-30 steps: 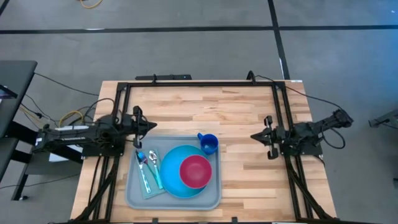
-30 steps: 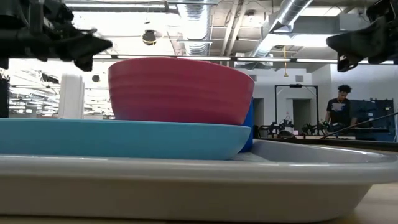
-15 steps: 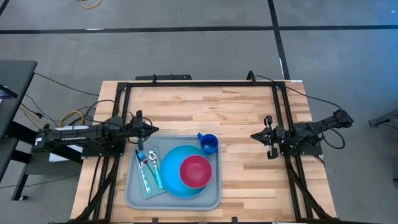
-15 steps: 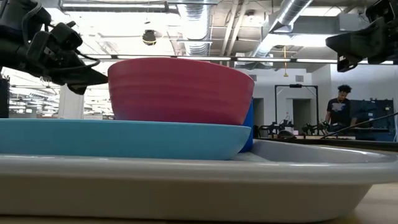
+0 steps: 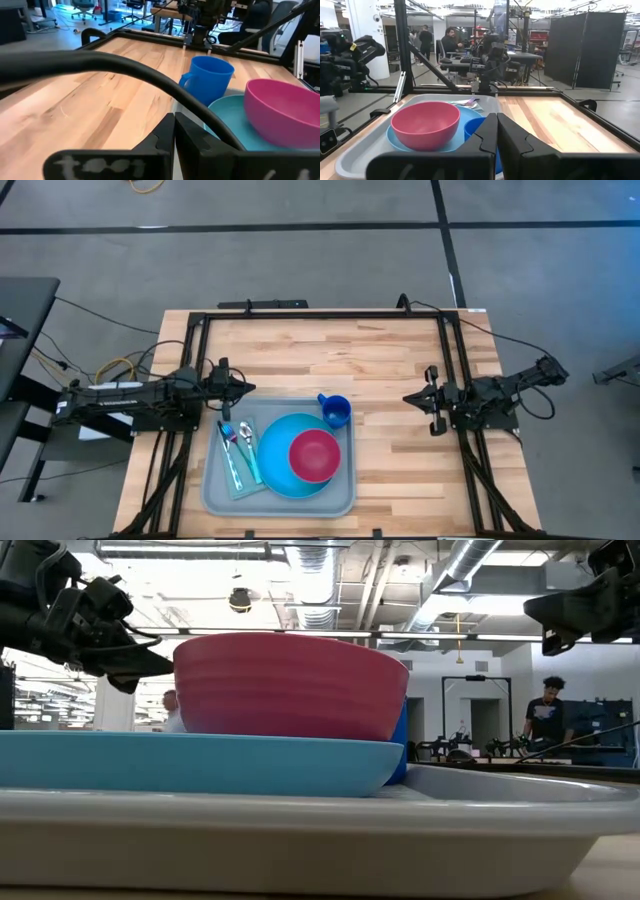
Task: Set up tray
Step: Return to Home Position
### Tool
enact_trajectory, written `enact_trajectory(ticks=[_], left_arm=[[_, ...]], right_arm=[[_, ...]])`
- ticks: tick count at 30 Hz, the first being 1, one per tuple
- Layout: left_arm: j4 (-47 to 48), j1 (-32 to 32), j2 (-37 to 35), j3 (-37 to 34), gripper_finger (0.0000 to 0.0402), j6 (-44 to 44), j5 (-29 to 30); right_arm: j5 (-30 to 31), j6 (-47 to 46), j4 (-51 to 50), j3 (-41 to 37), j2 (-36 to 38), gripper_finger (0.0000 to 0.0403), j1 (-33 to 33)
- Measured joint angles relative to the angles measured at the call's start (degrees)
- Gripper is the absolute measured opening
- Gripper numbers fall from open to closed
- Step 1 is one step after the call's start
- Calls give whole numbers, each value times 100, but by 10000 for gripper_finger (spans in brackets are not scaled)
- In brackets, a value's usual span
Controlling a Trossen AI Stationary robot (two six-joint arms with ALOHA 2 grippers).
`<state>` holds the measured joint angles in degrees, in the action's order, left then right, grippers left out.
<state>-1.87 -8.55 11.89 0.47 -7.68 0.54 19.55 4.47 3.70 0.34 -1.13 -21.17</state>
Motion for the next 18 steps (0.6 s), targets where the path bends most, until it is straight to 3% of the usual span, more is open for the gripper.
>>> enact_trajectory(ticks=[11,18], left_arm=[[2,10,-1178,-2,0,29,17],[8,10,-1168,44,0,-15,28]], right_arm=[[1,0,0,-2,0,0,0],[2,0,-2,-4,0,0,-2]])
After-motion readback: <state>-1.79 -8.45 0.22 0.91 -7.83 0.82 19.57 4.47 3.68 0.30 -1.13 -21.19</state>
